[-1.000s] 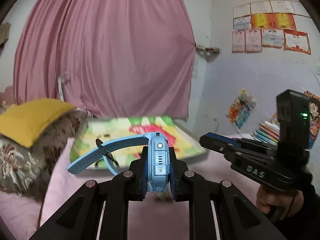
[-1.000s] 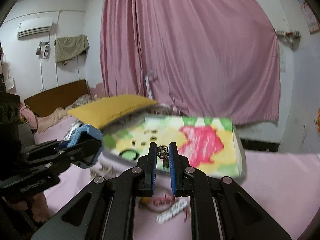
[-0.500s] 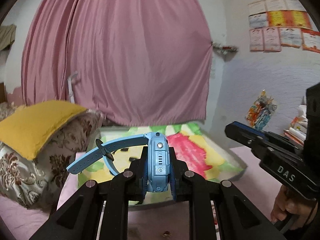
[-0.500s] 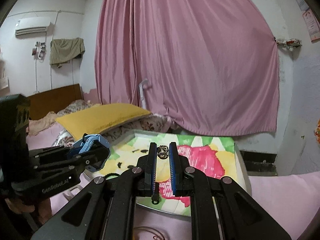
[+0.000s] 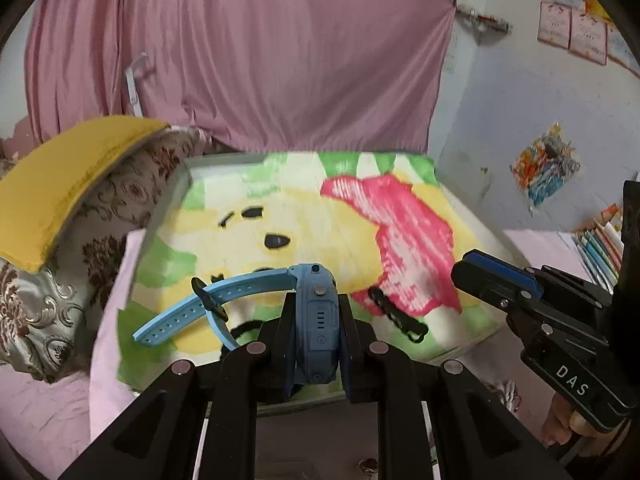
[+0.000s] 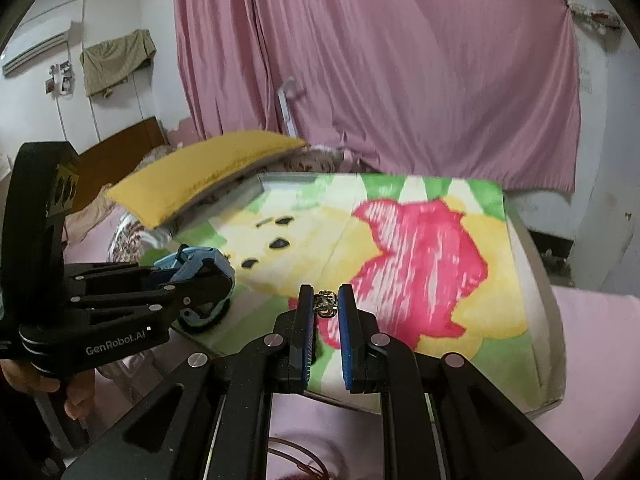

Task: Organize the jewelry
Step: 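Place the watch in the tray with left tool while right tool releases gold charm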

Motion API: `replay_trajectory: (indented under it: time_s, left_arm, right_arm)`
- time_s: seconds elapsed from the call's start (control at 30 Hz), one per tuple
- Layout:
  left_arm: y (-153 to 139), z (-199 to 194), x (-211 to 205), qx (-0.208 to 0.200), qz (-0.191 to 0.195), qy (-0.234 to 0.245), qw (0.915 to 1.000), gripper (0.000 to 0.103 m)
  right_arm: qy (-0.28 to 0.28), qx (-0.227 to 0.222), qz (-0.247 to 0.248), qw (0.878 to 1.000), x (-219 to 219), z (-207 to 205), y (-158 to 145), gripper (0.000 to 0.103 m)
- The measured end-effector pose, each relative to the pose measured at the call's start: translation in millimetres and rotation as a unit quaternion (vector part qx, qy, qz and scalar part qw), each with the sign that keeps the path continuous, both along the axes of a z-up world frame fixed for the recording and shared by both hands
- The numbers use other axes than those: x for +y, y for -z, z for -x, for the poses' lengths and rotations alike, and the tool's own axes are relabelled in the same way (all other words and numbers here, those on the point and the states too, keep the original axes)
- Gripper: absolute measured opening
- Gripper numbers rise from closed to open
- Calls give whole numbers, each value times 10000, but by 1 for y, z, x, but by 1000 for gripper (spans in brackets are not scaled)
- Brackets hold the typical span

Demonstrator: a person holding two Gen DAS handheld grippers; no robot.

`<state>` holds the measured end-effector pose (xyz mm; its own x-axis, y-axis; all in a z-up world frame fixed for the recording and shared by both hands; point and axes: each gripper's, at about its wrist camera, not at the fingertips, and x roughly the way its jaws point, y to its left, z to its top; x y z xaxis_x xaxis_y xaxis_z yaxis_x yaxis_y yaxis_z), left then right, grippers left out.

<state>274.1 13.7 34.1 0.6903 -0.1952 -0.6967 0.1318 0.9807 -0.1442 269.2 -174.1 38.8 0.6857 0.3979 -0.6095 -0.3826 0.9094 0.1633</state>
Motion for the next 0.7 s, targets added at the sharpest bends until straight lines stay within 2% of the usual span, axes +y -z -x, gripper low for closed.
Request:
replay_trajectory:
  time_s: [0.23, 0.6, 0.7]
  left_arm:
    - [6, -9, -4, 293, -58, 120, 9995, 16]
    - [13, -17, -9, 702, -180, 250, 9971, 16]
    - [10, -16, -6, 654, -98, 221, 9976, 17]
  right_arm:
    - [-49, 670, 140, 9976, 1, -16, 22, 11]
    - [-3, 773, 90, 9970, 1, -17, 22, 11]
    - [96, 641, 29, 9979, -3, -13, 17, 24]
